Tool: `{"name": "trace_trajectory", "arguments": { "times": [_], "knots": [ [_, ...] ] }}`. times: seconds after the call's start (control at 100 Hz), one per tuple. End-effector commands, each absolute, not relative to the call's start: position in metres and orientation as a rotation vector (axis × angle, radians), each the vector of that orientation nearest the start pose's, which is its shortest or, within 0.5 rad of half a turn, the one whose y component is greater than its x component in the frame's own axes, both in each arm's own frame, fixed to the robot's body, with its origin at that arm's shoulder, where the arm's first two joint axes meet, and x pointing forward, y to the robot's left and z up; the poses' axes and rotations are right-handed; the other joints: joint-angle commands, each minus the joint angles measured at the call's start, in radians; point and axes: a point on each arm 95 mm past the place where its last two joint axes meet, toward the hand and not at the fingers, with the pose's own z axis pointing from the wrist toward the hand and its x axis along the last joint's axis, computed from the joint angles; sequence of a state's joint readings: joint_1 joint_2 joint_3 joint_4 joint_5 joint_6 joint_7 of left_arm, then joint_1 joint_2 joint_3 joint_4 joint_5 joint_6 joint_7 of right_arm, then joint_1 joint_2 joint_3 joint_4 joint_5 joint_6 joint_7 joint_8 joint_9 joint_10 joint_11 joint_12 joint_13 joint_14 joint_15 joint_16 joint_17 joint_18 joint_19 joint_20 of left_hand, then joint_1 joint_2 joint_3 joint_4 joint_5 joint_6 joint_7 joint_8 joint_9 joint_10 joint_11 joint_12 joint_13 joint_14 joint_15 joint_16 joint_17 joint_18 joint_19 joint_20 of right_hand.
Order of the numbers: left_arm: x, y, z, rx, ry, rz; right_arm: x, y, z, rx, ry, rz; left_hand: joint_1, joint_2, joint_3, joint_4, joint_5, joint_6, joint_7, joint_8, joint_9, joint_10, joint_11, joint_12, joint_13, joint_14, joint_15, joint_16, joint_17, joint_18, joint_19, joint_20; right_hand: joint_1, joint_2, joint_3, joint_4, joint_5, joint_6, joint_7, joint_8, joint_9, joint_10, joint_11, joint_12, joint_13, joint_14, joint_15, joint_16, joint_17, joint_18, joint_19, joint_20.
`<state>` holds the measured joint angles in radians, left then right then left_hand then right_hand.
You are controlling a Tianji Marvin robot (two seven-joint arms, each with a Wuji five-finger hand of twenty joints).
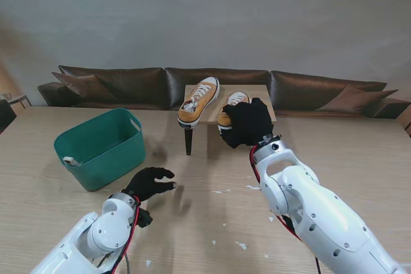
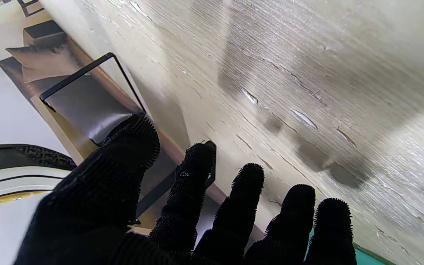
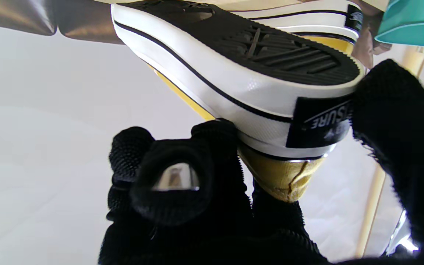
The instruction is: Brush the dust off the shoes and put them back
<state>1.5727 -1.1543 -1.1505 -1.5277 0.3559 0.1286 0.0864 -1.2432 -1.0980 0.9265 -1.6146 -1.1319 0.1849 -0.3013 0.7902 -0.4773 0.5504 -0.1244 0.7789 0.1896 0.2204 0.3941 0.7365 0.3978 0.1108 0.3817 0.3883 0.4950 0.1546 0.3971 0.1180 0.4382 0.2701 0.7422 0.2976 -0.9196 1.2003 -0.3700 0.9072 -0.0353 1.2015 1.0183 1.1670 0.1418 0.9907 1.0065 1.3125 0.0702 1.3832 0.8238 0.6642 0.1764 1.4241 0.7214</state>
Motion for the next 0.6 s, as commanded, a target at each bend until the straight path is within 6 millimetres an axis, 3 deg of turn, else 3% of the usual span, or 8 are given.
{"name": "trace_trajectory", "arguments": {
  "times": [0.0,0.39,0.59],
  "knots": [
    [0.393,-0.016,-0.365,-1.960,1.089,-1.695,0.451,0.090,-0.206,0.649,1.207,1.619,0.019,0.023,0.000,0.040,0.010,-0.008,-0.006,0.004,-0.017,-0.017,0.000,-0.006,-0.002,-0.020,-0.006,0.011,-0.005,-0.027,-0.030,0.015,0.177,0.085,0.119,0.084,0.119,0.097,0.290,0.117,0.032,-0.180,0.028,0.019,0.006,-0.106,-0.016,0.001,0.178,0.009,-0.006,0.021],
    [0.399,-0.017,-0.355,-1.939,1.117,-1.724,0.481,0.109,-0.224,0.641,1.214,1.513,0.020,0.023,-0.001,0.040,0.009,-0.009,-0.005,0.004,-0.016,-0.023,0.000,-0.007,0.001,-0.027,-0.007,0.011,-0.006,-0.030,-0.031,0.013,0.170,0.106,0.102,0.092,0.101,0.088,0.290,0.118,0.009,-0.175,0.035,0.003,0.004,-0.100,-0.032,-0.013,0.157,0.013,0.001,0.014],
    [0.399,-0.015,-0.354,-1.930,1.123,-1.729,0.494,0.114,-0.236,0.661,1.214,1.456,0.019,0.024,-0.002,0.040,0.008,-0.010,-0.006,0.004,-0.015,-0.022,0.000,-0.007,0.001,-0.028,-0.007,0.011,-0.006,-0.030,-0.031,0.013,0.148,0.132,0.060,0.090,0.057,0.030,0.264,0.103,-0.067,-0.142,0.009,-0.065,0.003,-0.066,-0.190,-0.084,0.096,0.045,-0.039,-0.019]
  ]
}}
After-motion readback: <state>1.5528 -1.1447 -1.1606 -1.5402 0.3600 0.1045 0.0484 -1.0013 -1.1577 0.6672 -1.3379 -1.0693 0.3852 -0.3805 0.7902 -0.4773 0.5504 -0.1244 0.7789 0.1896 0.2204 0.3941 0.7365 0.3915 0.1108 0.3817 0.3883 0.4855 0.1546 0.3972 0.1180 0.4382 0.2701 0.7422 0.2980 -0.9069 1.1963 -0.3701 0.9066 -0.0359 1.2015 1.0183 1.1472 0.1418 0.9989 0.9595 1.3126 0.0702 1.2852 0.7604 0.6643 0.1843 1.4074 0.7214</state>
